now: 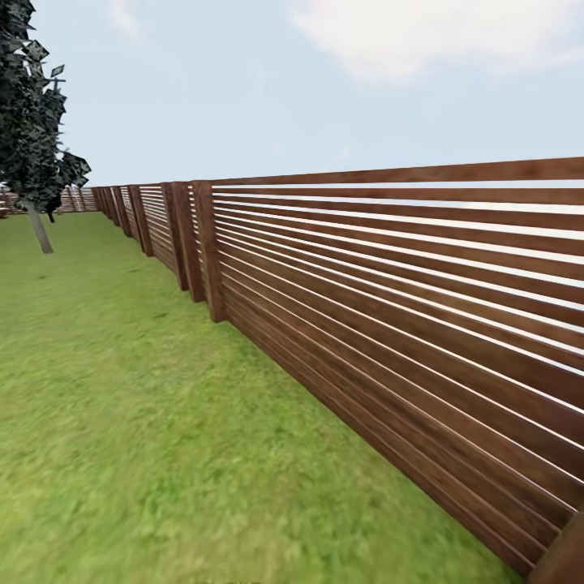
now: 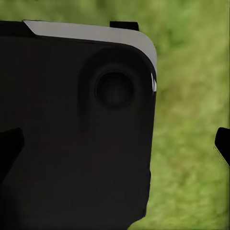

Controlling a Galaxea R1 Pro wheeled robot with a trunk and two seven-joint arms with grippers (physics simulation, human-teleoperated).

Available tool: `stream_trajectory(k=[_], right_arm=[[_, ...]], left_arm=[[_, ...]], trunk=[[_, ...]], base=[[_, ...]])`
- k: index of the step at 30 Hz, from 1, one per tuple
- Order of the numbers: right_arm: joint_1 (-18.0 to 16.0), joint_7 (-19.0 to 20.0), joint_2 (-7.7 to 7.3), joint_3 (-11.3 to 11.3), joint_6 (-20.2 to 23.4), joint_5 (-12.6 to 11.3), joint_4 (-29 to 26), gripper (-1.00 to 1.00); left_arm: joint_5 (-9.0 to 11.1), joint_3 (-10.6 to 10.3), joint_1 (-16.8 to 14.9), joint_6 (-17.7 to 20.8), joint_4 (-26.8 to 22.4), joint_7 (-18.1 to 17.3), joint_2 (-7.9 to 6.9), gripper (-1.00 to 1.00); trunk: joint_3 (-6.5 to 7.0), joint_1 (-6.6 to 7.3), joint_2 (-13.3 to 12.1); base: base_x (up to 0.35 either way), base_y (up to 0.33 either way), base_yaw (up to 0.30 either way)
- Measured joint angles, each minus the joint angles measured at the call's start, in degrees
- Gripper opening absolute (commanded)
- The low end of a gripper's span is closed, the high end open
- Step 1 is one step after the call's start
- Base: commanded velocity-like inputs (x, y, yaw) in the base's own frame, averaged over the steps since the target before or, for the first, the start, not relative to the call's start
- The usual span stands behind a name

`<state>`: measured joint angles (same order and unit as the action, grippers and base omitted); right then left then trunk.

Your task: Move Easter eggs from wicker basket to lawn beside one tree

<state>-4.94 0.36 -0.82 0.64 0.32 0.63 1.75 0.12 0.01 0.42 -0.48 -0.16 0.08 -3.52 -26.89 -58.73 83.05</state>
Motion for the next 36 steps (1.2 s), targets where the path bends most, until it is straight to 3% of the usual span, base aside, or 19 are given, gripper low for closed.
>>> stream_trajectory(k=[36], right_arm=[[0.0, 0.0, 0.04, 0.0, 0.0, 0.0, 0.2, 1.00]], left_arm=[[0.0, 0.0, 0.0, 0.0, 0.0, 0.0, 0.00, 1.00]], trunk=[[0.00, 0.00, 0.0]], base=[[0.000, 0.000, 0.291]])
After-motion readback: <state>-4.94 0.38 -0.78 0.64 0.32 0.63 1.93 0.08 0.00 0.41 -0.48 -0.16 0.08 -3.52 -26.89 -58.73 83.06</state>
